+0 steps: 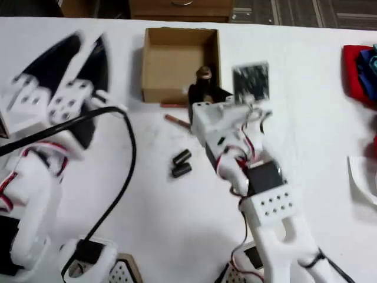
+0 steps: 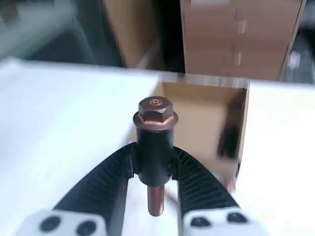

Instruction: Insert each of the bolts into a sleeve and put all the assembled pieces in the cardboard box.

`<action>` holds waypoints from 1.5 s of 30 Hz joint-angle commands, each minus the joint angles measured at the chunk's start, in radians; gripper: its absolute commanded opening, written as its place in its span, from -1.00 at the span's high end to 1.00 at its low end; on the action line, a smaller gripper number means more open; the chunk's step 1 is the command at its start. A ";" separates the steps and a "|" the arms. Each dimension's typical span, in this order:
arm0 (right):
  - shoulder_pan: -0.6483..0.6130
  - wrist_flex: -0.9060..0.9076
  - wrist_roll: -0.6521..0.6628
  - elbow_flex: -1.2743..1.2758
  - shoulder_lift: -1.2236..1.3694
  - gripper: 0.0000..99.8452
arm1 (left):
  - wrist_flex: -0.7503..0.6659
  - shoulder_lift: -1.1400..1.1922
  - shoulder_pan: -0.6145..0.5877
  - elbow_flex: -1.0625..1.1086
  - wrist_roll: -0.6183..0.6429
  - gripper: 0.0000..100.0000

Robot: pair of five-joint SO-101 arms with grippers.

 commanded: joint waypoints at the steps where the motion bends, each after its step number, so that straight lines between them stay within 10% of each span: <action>1: 0.004 0.223 0.020 -0.253 0.153 0.95 | 0.071 -0.008 -0.124 0.122 -0.072 0.77; 5: 0.114 0.234 0.250 -0.427 0.364 0.95 | -0.020 -0.029 -0.132 0.248 -0.055 0.77; 21: 0.143 0.685 0.146 -2.136 1.629 0.95 | -0.488 0.273 -0.273 0.892 -0.315 0.77; 45: 0.162 0.550 0.037 -2.226 2.025 0.95 | -0.709 0.793 -0.209 0.820 -0.285 0.77</action>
